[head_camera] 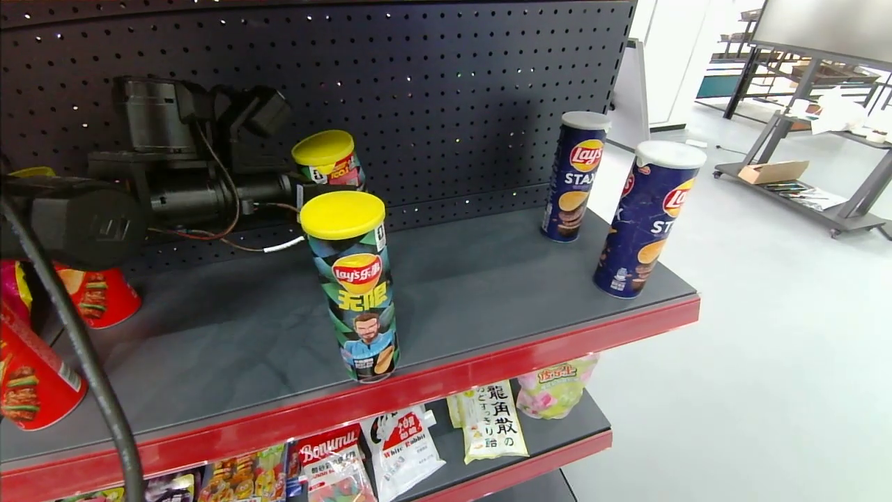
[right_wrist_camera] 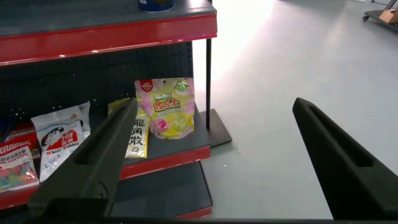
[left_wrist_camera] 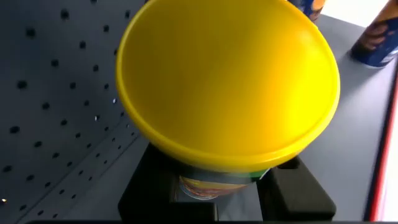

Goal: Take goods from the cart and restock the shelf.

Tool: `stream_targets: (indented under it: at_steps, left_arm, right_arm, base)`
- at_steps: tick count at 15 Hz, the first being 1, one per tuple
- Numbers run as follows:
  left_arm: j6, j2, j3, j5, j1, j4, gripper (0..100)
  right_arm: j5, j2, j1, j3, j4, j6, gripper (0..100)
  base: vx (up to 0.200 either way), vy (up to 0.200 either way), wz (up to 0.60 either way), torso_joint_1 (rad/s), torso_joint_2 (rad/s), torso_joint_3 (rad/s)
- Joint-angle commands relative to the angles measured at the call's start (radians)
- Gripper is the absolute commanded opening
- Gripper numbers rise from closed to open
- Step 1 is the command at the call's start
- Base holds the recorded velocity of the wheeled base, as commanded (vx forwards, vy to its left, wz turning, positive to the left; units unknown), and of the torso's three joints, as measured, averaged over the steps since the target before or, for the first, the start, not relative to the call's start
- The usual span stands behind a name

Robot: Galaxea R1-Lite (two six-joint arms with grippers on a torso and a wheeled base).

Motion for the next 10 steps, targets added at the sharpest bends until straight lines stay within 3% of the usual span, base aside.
stream_targets:
  at_steps: [1,5,10]
  left_arm:
    - [0.01,0.023,-0.004,0.002,0.001,0.0,0]
    - [0.045,0.036,-0.004,0.0,0.001,0.0,0]
    - [0.051,0.046,-0.002,0.003,-0.002,0.0,0]
  right_arm:
    - [0.001,-0.001,0.001,0.001,0.0,0.0,100]
    - [0.001,-0.001,0.001,0.001,0.0,0.0,100]
    - [0.001,-0.001,0.001,0.0,-0.002,0.0,100]
  base:
    - [0.0,0.0,0.0,0.0,0.0,0.0]
    - [0.0,0.0,0.0,0.0,0.0,0.0]
    - [0.0,0.0,0.0,0.0,0.0,0.0]
